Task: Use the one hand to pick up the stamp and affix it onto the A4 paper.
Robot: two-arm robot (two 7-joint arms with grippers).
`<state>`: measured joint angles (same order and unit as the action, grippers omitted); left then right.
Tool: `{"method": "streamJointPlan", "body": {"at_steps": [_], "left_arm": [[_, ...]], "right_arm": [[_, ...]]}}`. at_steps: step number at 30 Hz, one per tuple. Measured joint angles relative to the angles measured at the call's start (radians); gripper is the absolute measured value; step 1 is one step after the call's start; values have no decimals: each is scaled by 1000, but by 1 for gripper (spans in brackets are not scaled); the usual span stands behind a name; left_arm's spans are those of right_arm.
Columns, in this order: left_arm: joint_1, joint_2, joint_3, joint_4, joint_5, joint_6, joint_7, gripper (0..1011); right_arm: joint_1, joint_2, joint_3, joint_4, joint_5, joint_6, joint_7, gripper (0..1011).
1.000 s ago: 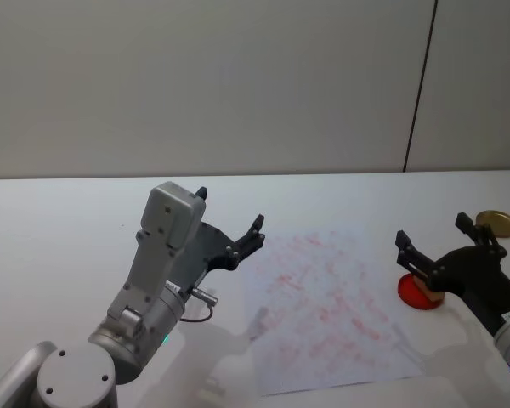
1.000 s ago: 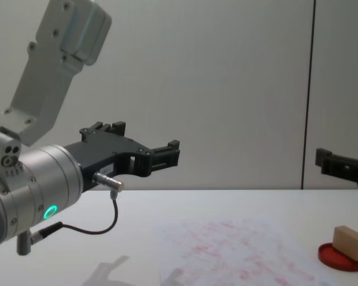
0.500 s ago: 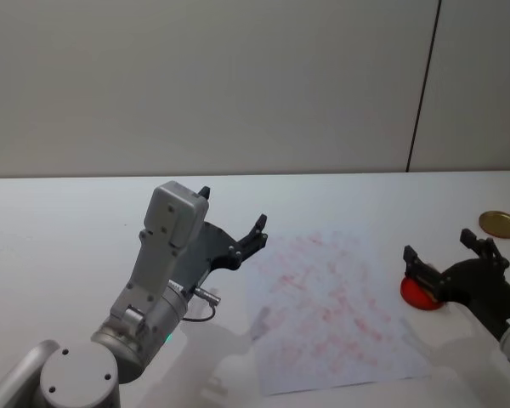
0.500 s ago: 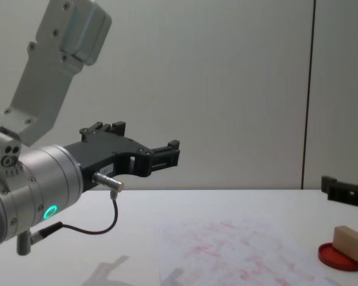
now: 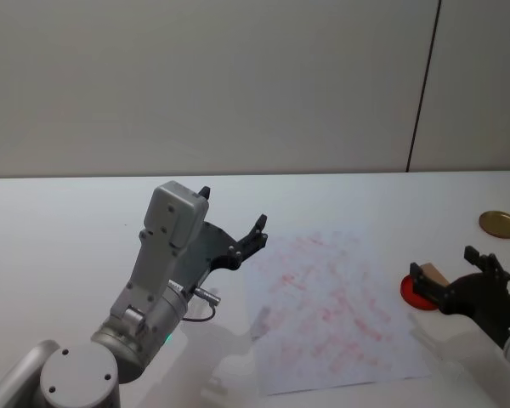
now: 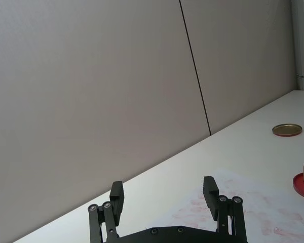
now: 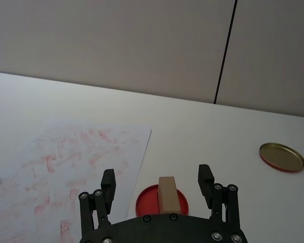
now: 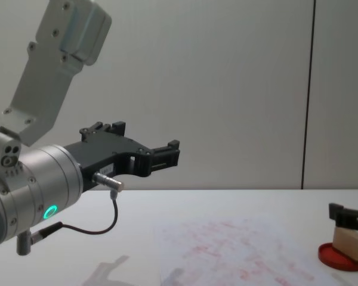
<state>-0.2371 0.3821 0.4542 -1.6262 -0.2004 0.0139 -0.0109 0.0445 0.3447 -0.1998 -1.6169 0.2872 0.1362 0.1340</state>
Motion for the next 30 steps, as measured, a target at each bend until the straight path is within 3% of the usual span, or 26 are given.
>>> {"method": "streamJointPlan", "body": {"at_steps": [18,21,30], "left_arm": [[0,0,0,0,0,0,0,993],[0,0,0,0,0,0,0,993],[0,0,0,0,0,0,0,993]], "right_arm": [[20,-10,4,82,18,31,12,998],[23,-12,4,92,21,33,13,961],[40,-23,5,133,30,32,18,705]]}}
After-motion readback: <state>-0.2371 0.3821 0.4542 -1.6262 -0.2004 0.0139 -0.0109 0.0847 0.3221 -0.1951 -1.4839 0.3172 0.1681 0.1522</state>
